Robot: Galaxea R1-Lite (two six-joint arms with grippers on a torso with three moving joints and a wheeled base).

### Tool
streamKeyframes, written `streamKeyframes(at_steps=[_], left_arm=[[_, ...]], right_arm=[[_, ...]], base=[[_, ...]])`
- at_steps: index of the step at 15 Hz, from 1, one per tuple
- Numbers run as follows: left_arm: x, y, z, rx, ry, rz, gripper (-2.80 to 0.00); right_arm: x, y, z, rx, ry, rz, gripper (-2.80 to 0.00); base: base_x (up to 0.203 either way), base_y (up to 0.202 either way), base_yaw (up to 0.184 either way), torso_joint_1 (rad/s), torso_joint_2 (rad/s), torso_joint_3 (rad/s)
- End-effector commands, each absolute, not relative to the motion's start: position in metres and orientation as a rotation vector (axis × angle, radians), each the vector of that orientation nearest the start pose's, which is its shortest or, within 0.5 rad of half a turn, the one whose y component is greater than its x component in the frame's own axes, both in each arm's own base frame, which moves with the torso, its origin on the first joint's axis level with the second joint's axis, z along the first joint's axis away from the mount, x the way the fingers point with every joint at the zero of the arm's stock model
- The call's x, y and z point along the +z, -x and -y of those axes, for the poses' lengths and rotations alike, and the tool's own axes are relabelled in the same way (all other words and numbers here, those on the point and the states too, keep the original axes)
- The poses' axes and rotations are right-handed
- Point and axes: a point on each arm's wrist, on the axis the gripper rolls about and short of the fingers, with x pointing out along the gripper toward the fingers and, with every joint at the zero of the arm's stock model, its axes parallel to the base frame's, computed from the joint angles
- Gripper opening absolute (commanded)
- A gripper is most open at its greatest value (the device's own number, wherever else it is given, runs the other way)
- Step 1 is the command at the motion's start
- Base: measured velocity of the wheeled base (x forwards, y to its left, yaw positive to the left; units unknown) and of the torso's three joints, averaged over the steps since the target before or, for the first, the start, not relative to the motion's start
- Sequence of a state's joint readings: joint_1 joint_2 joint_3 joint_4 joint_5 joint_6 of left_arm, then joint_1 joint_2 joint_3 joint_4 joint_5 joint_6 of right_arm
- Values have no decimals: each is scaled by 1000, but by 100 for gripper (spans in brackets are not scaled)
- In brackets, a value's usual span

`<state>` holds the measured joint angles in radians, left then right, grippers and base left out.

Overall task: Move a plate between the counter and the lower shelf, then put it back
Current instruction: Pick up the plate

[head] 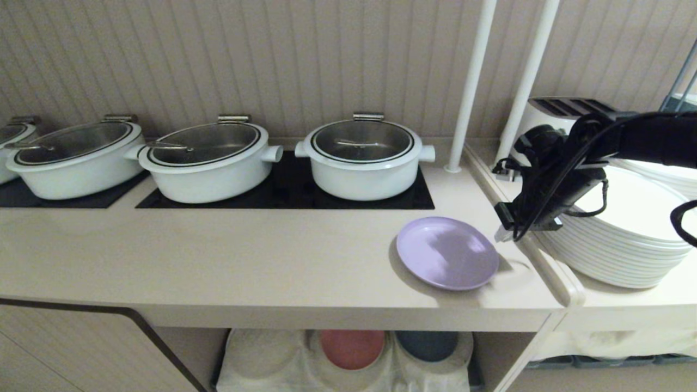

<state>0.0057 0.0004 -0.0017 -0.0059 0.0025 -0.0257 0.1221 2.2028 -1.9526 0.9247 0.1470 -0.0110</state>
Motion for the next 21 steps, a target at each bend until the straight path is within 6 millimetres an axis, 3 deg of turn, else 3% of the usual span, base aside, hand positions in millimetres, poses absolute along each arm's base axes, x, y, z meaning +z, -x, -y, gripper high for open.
streamKeyframes(at_steps=[1, 10, 21], left_arm=[[77, 23, 0, 9, 26, 6, -280], [77, 23, 0, 9, 26, 6, -280], [77, 23, 0, 9, 26, 7, -280]], right_arm=[[178, -401, -53, 245, 2, -1175, 0], [180, -404, -60, 348, 147, -1110, 0], [145, -432, -76, 374, 181, -1049, 0]], base=[[0, 0, 0, 0, 0, 0], [0, 0, 0, 0, 0, 0], [0, 0, 0, 0, 0, 0]])
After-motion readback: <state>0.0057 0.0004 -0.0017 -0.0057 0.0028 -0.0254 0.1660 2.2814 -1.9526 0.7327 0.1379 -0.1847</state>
